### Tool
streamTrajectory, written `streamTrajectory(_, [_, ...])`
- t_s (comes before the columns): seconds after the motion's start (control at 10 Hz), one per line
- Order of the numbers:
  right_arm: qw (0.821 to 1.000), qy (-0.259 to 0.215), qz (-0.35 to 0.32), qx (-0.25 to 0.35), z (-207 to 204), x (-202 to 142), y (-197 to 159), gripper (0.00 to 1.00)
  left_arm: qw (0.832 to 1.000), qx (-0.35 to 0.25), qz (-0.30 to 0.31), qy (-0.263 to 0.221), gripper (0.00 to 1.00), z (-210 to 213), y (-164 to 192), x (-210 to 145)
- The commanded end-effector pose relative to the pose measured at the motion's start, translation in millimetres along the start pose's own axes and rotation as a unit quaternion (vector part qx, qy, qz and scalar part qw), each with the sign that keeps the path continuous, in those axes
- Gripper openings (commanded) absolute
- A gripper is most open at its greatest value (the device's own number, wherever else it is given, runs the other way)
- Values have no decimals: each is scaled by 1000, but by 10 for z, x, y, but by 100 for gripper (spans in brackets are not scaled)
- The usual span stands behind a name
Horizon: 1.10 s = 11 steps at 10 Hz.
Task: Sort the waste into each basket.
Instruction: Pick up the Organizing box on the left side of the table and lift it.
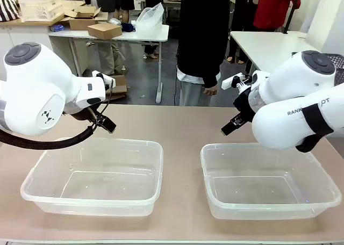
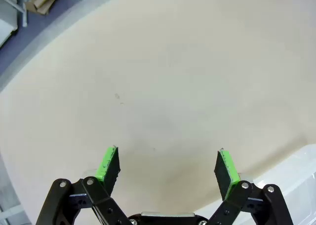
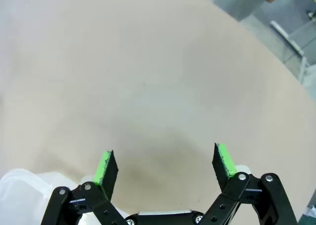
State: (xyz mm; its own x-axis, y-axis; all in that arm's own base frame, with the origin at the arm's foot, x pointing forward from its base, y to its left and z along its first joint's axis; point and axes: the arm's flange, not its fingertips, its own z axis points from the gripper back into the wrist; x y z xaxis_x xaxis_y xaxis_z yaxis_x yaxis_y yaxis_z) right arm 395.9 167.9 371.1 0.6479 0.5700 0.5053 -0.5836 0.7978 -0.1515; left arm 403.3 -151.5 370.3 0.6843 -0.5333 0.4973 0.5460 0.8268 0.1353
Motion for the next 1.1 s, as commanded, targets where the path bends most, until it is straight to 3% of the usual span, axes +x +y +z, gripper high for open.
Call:
streamTrajectory(0.0, [1000, 0, 0, 0, 0, 0, 0, 100, 1000, 0, 0, 0, 100, 1, 0, 1])
streamTrajectory(0.6, [1000, 0, 0, 0, 0, 0, 0, 100, 1000, 0, 0, 0, 100, 1, 0, 1])
streamTrajectory(0.7, [999, 21, -36, 9, 212, 97, -65, 100, 1000, 0, 0, 0, 100, 0, 0, 0])
streamTrajectory(0.8, [998, 22, -47, 32, 567, 262, -24, 100, 1000, -16, -18, 7, 100, 318, -12, 86])
streamTrajectory(1.0, [996, 28, -82, 35, 1425, 340, 211, 100, 1000, -9, -13, -24, 100, 1172, -94, -10])
